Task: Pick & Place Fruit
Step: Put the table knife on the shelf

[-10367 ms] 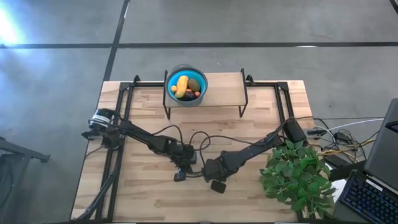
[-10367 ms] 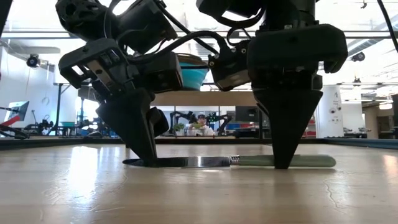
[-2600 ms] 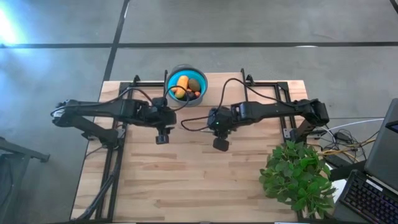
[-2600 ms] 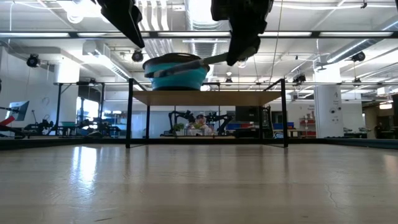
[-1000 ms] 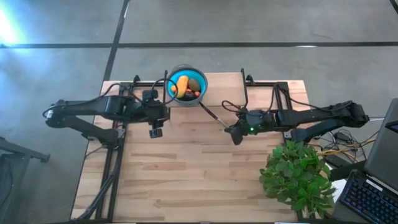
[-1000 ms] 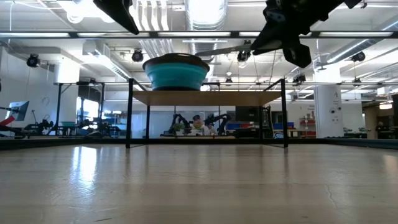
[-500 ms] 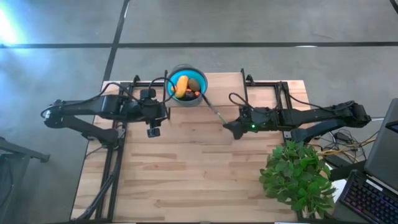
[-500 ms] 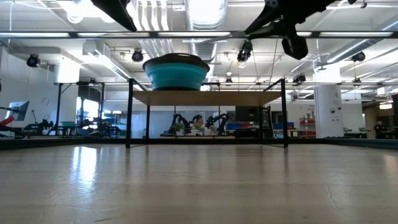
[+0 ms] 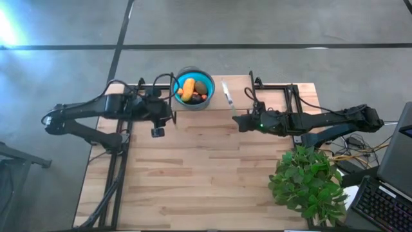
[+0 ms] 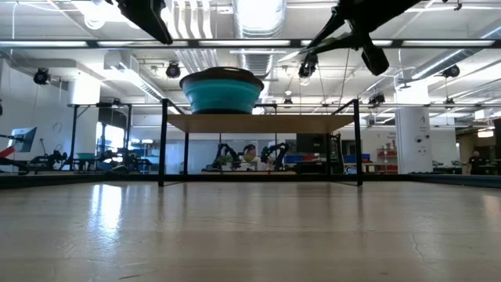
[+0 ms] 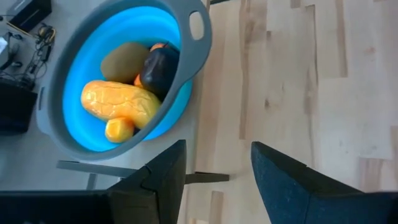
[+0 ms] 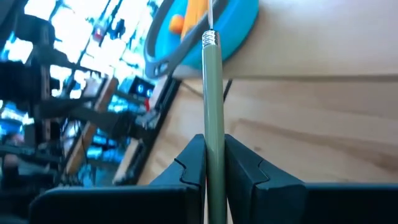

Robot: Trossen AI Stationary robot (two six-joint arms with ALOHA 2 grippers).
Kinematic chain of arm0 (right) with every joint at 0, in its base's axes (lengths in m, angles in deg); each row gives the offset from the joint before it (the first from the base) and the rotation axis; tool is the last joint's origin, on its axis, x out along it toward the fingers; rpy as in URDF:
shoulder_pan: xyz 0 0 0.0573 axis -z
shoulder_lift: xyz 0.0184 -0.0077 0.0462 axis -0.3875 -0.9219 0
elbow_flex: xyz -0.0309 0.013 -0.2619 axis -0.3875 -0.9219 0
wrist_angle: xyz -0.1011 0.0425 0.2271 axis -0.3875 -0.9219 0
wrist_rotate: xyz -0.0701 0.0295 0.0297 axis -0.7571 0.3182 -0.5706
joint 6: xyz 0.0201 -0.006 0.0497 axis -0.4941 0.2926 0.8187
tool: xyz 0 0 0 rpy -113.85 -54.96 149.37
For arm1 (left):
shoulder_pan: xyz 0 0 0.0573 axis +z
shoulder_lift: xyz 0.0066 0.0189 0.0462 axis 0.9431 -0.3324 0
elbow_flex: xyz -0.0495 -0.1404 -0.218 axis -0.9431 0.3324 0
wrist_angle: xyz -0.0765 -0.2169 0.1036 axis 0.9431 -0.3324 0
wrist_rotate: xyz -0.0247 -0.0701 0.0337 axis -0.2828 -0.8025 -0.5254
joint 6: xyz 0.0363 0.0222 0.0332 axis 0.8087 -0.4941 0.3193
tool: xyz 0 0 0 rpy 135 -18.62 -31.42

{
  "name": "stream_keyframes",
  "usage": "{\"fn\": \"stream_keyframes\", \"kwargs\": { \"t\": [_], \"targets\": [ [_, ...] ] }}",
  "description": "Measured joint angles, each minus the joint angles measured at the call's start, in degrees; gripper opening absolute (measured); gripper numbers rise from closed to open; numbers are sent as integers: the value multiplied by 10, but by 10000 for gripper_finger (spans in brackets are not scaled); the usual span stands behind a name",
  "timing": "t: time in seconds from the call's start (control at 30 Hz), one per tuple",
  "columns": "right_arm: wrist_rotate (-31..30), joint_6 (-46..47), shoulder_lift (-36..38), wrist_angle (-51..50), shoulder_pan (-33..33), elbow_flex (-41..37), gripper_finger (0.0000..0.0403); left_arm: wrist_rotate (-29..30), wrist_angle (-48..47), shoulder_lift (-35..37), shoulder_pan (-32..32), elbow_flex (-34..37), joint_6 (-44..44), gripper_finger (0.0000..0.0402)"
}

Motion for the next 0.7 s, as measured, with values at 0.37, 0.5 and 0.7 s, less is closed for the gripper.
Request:
{"fn": "stream_keyframes", "kwargs": {
  "t": [0.37, 0.5, 0.7],
  "targets": [
    [-111, 78, -9, -2, 6, 0, 29, -49, 26, 17, 48, 43, 69, 186],
    [-118, 105, -21, -2, 23, 0, 29, -53, 38, 31, 63, 63, 89, 186],
    [-114, 147, -56, -1, 45, 0, 29, -66, 40, 61, 74, 77, 98, 186]
  ]
}}
